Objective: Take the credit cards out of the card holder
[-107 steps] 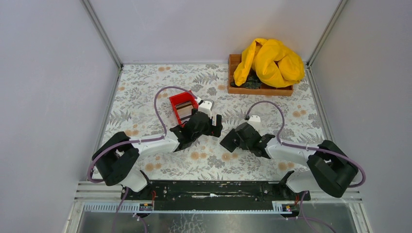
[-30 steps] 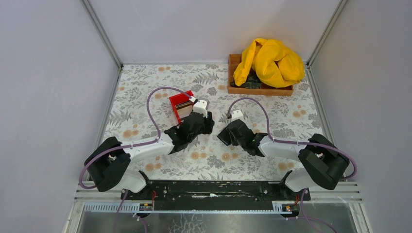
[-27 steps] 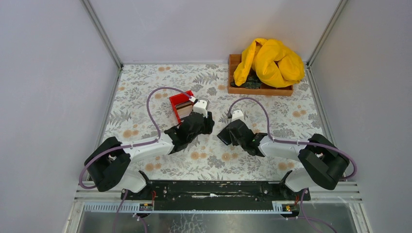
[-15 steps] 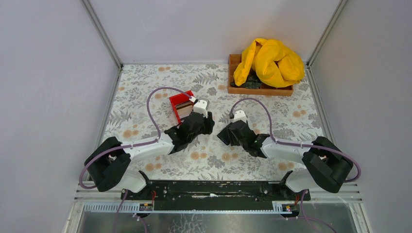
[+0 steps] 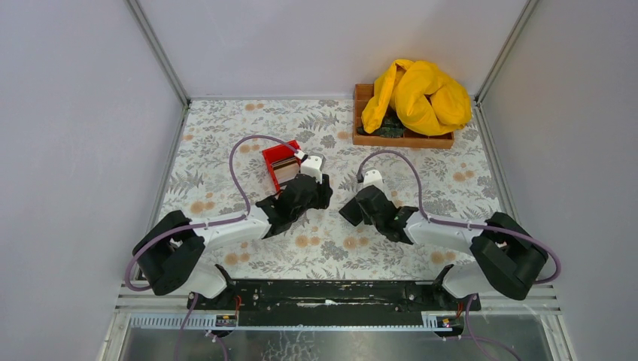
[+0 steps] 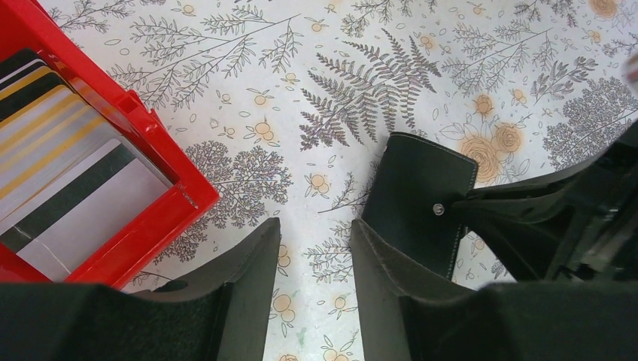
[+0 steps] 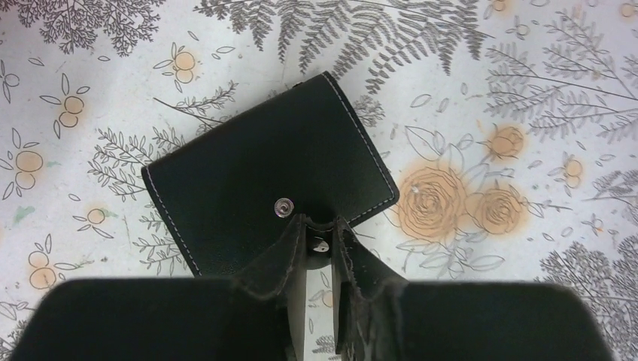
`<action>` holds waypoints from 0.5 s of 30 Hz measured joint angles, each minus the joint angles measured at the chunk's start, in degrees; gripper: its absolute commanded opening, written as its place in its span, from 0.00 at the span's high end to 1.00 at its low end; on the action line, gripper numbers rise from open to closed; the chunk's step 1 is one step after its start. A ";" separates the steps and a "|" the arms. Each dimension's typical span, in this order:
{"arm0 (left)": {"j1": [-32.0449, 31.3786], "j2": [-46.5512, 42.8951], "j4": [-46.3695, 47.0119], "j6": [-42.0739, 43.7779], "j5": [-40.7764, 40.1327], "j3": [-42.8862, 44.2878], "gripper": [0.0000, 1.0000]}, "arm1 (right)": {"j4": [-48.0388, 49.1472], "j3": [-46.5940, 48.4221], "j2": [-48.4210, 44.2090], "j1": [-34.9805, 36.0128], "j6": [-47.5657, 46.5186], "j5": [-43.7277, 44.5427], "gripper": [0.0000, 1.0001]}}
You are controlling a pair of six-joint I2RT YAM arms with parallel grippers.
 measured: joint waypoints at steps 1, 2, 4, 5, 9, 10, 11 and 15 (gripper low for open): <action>0.00 0.00 0.00 0.00 0.07 0.00 0.52 | 0.02 -0.55 -0.92 0.00 0.20 0.33 1.00; 0.00 0.02 0.00 0.00 0.13 0.00 0.52 | 0.02 -1.31 -2.36 0.00 0.28 0.59 1.00; 0.00 0.02 0.00 0.00 0.44 0.00 0.52 | -0.02 -2.58 -5.11 0.00 0.52 1.01 1.00; 0.00 0.02 0.00 0.00 0.61 0.00 0.52 | 0.02 -3.08 -6.27 0.00 0.66 1.31 1.00; 0.00 0.37 0.02 -0.02 1.05 0.00 0.52 | -0.28 -4.35 -9.68 0.00 0.85 2.29 1.00; 0.00 0.52 0.02 0.00 1.07 0.00 0.52 | -0.76 -4.35 -10.69 0.00 0.83 2.38 1.00; 0.00 0.68 0.02 -0.02 1.11 0.00 0.52 | -1.16 -4.35 -11.61 0.00 0.79 2.38 1.00; 0.00 1.01 0.02 -0.02 1.27 0.00 0.52 | -3.43 -3.21 -15.76 0.00 0.26 2.40 1.00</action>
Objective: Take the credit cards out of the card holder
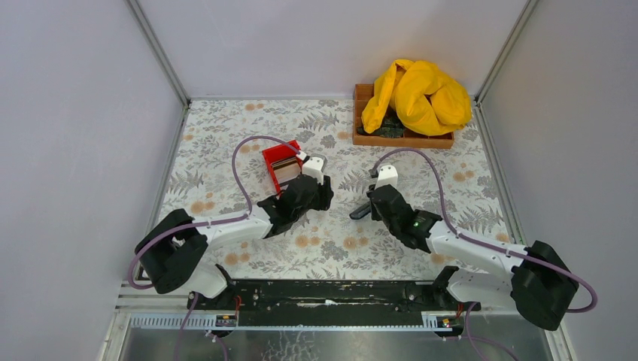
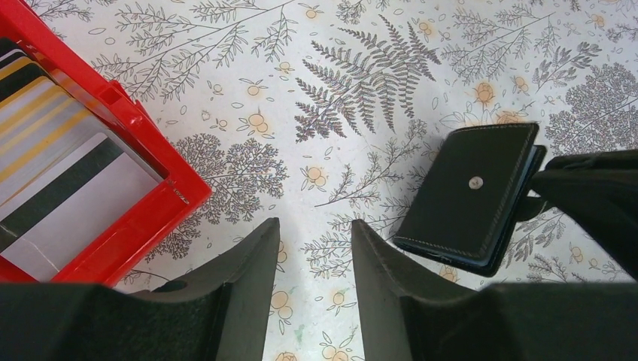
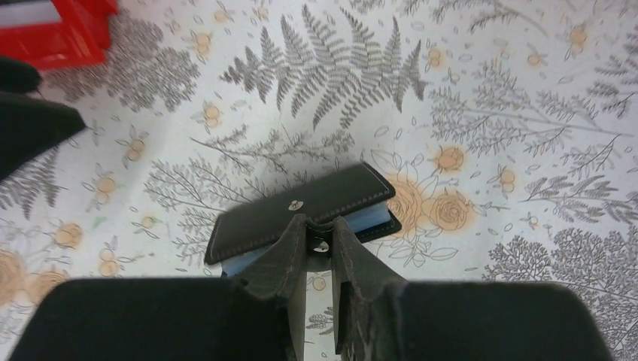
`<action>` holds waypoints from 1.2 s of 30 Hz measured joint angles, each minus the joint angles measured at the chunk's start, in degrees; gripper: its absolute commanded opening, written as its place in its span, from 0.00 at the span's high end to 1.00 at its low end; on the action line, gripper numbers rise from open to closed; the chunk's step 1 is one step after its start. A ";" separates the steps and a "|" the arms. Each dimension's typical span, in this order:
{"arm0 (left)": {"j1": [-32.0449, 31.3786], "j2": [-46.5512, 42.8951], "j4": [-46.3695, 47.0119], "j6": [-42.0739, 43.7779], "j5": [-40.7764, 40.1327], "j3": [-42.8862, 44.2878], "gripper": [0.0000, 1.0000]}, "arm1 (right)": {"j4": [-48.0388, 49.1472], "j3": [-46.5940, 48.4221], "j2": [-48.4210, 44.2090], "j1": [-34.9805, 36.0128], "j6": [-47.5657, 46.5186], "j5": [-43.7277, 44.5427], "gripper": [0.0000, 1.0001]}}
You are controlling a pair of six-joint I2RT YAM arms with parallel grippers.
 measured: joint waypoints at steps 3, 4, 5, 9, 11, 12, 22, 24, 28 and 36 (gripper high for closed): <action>0.00 0.04 0.00 0.00 0.15 0.00 0.52 | -1.14 2.12 -0.79 0.00 -0.13 0.24 1.00; 0.00 0.04 0.00 0.00 0.15 0.00 0.52 | -1.49 2.60 -0.79 0.00 -0.11 0.52 1.00; 0.00 0.04 0.00 0.02 0.15 0.00 0.52 | -1.95 2.89 -0.81 0.00 -0.07 0.76 1.00; 0.00 0.04 0.00 0.02 0.28 0.00 0.52 | -4.31 2.93 -1.57 0.00 0.31 1.57 1.00; 0.00 0.04 0.00 0.00 0.50 0.00 0.52 | -5.31 2.93 -2.43 0.00 0.39 1.75 1.00; 0.00 0.04 0.00 0.02 0.61 0.00 0.52 | -5.73 2.93 -2.75 0.00 0.46 1.97 1.00; 0.00 0.02 0.00 0.00 0.76 0.00 0.52 | -9.31 0.39 -4.15 0.00 4.81 2.60 1.00; 0.00 0.02 0.00 0.00 0.76 0.00 0.52 | -9.84 -0.83 -5.05 0.00 5.51 2.43 1.00; 0.00 0.02 0.00 0.02 0.81 0.00 0.52 | -10.12 -1.99 -5.62 0.00 6.64 2.40 1.00; -0.02 -0.09 0.00 0.02 0.79 0.00 0.52 | -12.92 1.07 -4.59 0.00 5.97 2.47 1.00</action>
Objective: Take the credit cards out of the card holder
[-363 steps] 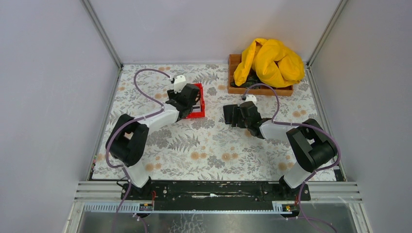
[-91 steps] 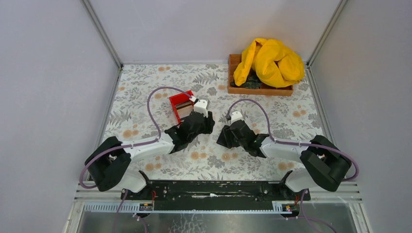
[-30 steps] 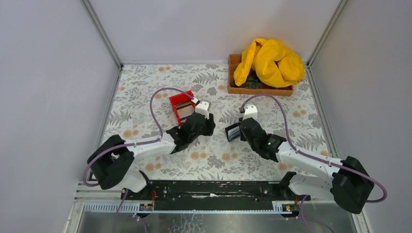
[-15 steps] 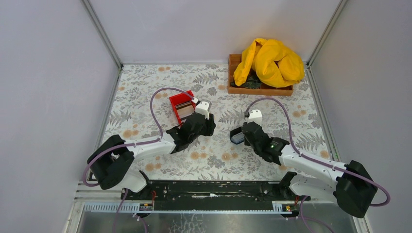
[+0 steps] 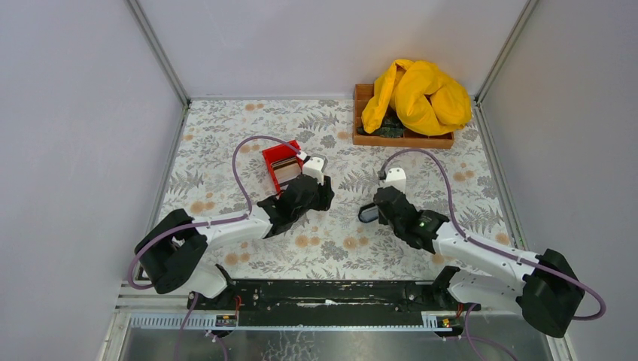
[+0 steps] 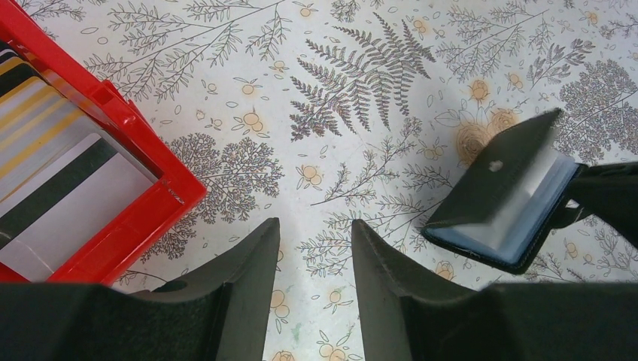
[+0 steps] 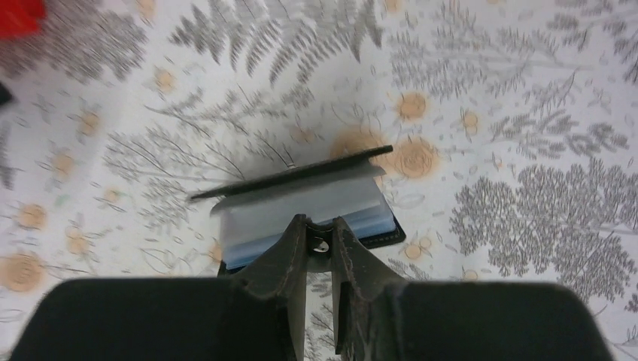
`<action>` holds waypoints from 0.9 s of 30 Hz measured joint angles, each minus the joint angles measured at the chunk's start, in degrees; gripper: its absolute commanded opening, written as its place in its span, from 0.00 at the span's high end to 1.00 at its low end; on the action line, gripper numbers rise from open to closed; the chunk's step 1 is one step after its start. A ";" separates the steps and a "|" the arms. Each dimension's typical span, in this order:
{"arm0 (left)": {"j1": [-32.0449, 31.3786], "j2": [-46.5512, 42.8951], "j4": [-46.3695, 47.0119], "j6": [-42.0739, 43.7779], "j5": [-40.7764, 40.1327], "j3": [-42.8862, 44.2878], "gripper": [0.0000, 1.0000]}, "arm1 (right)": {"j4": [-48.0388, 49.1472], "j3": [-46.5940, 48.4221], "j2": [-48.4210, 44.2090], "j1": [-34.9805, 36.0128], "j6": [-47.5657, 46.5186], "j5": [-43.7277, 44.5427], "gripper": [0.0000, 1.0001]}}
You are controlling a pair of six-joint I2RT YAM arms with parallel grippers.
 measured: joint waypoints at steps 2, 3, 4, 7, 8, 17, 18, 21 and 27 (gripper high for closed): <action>0.00 0.00 0.00 0.00 0.00 0.00 0.52 | -0.48 2.86 0.50 0.00 -0.92 0.00 1.00; 0.00 -0.02 0.00 0.00 0.00 0.00 0.52 | -0.48 4.22 0.79 0.00 -1.36 0.02 1.00; 0.00 -0.04 0.00 0.00 0.00 0.00 0.52 | -0.50 5.88 1.22 0.00 -1.81 0.02 1.00; 0.00 -0.20 0.00 0.02 0.00 0.00 0.52 | -0.33 9.94 2.97 0.00 -2.60 0.00 1.00; 0.00 -0.28 -0.02 0.02 0.02 0.00 0.52 | -0.07 10.45 3.61 0.00 -2.60 -0.02 1.00; -0.04 -0.96 -0.02 0.02 0.13 0.00 0.52 | 0.96 -0.61 2.34 0.00 2.80 -2.25 1.00; -0.04 -0.96 -0.02 0.02 0.22 0.00 0.52 | 0.83 -1.27 1.53 0.00 3.37 -2.75 1.00; -0.09 -0.96 -0.02 0.02 0.39 0.00 0.52 | 1.07 -3.28 -2.23 0.00 5.64 -4.74 1.00; -0.09 -0.94 0.00 0.02 0.42 0.00 0.52 | 1.90 -9.77 -11.43 0.04 10.32 -9.22 1.00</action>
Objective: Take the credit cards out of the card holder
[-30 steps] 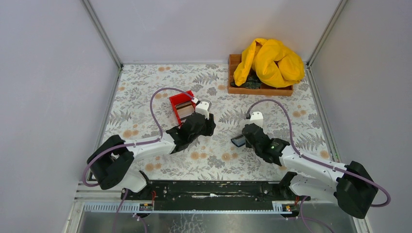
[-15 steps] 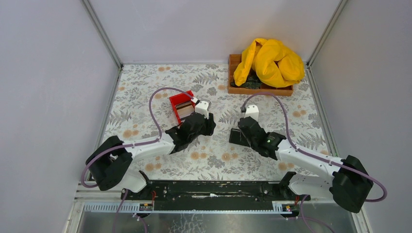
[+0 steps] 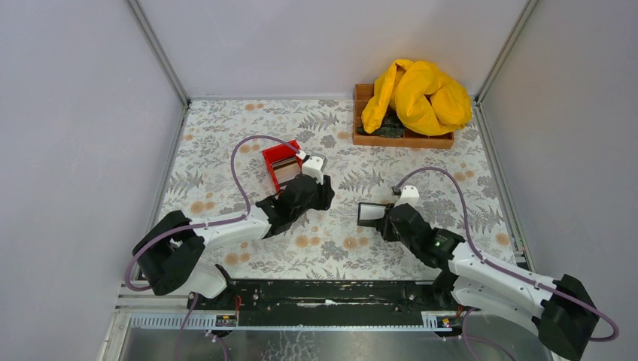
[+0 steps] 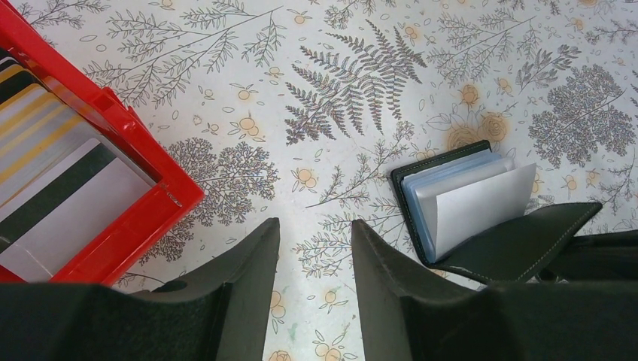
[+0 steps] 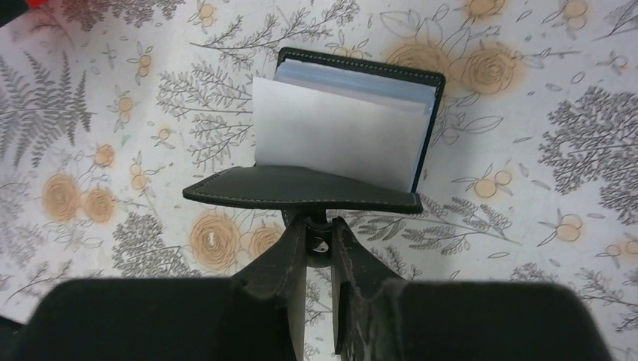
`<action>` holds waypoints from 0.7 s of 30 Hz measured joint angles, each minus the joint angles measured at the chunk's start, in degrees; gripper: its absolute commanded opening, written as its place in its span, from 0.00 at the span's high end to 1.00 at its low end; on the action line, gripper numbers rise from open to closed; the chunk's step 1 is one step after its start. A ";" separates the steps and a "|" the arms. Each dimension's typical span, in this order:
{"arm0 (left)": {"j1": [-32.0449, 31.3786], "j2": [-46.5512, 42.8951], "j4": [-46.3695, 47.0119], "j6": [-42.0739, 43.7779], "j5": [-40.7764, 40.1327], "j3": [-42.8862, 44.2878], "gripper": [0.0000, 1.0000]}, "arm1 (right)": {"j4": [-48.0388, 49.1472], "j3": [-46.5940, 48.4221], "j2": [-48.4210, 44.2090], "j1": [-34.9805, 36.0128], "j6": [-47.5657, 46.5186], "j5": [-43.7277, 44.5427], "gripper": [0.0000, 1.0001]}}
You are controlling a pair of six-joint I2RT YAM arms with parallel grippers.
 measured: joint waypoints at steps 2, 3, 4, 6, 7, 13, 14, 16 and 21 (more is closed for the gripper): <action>-0.02 0.00 -0.02 0.00 0.02 0.00 0.52 | -0.55 -0.76 -1.99 0.02 1.14 -1.20 1.00; -0.04 0.02 0.00 0.00 0.04 0.00 0.52 | -0.72 -0.90 -2.71 0.07 1.68 -1.64 1.00; -0.07 0.02 0.00 0.00 0.04 0.00 0.52 | -0.74 -1.05 -3.45 0.13 2.32 -2.29 1.00; -0.11 0.07 0.00 0.00 0.04 0.00 0.52 | -0.72 -1.46 -4.17 0.24 3.21 -2.95 1.00; -0.13 0.09 0.00 0.00 0.04 0.00 0.52 | -0.74 -1.84 -4.46 0.33 3.69 -3.43 1.00; -0.26 0.11 0.00 -0.02 0.07 0.00 0.52 | -1.68 -3.39 -5.55 2.38 6.84 -5.77 1.00; -0.26 0.11 0.00 0.00 0.07 0.00 0.52 | -2.14 -3.61 -5.97 3.06 7.32 -5.84 1.00; -0.26 0.11 0.00 0.00 0.07 0.00 0.52 | -2.86 -3.89 -6.91 4.35 8.17 -5.86 1.00; -0.26 0.11 0.00 0.00 0.02 0.00 0.52 | -4.74 -3.91 -8.20 6.45 9.68 -6.51 0.93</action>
